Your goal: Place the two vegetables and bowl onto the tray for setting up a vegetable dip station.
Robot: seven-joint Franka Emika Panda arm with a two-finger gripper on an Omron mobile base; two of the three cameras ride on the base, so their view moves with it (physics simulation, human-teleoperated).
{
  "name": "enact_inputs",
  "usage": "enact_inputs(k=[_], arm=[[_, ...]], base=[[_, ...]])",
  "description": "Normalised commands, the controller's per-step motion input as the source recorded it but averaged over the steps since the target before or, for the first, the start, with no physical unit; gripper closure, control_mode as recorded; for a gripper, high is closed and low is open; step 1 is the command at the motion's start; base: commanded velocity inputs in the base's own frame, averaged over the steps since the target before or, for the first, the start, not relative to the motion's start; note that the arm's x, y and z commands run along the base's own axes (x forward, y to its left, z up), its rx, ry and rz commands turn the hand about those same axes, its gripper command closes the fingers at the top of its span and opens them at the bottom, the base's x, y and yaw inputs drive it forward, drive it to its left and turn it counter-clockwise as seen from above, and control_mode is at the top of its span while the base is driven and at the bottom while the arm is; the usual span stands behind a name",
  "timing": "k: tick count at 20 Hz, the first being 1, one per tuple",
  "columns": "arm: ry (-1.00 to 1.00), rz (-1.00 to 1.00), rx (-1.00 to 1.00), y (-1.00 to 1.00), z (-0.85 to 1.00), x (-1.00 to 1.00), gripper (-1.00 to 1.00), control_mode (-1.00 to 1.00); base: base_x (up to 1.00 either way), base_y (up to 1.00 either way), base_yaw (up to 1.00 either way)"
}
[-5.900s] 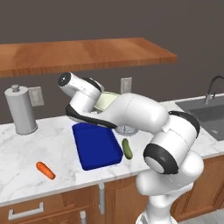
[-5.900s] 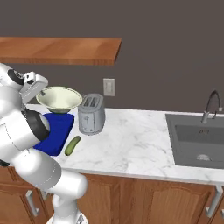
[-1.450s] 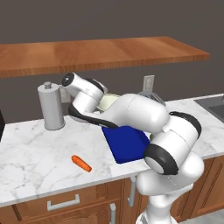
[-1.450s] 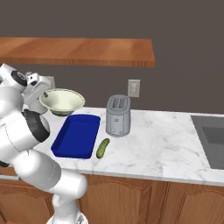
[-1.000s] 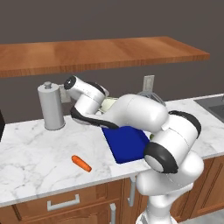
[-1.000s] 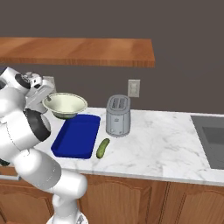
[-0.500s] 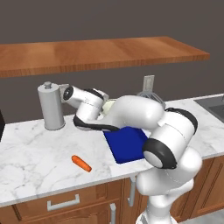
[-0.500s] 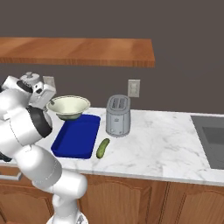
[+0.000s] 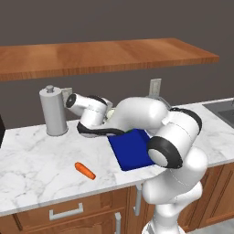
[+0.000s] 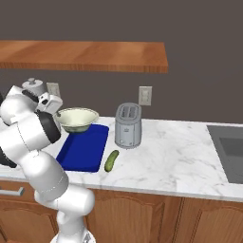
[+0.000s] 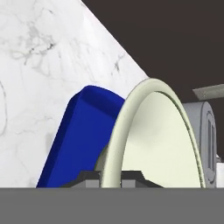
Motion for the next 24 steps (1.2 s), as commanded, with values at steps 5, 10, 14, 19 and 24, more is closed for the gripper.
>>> enact_inputs(k=[5, 10, 14, 19, 24], arm=[[0.0, 0.0, -0.01, 0.0, -0.19, 0.02, 1.0, -1.0], [-0.01, 0.0, -0.04, 0.0, -0.2, 0.0, 1.0, -1.0], [-0.06, 0.0, -0.05, 0.0, -0.17, 0.0, 1.0, -1.0], [-0.06, 0.0, -0.04, -0.03, -0.13, 0.0, 1.0, -1.0], [-0.03, 0.0, -0.02, -0.05, -0.11, 0.0, 1.0, -1.0]], base=[[0.0, 0.0, 0.0], [0.0, 0.0, 0.0], [0.0, 0.0, 0.0], [0.0, 0.0, 0.0], [0.0, 0.0, 0.0]])
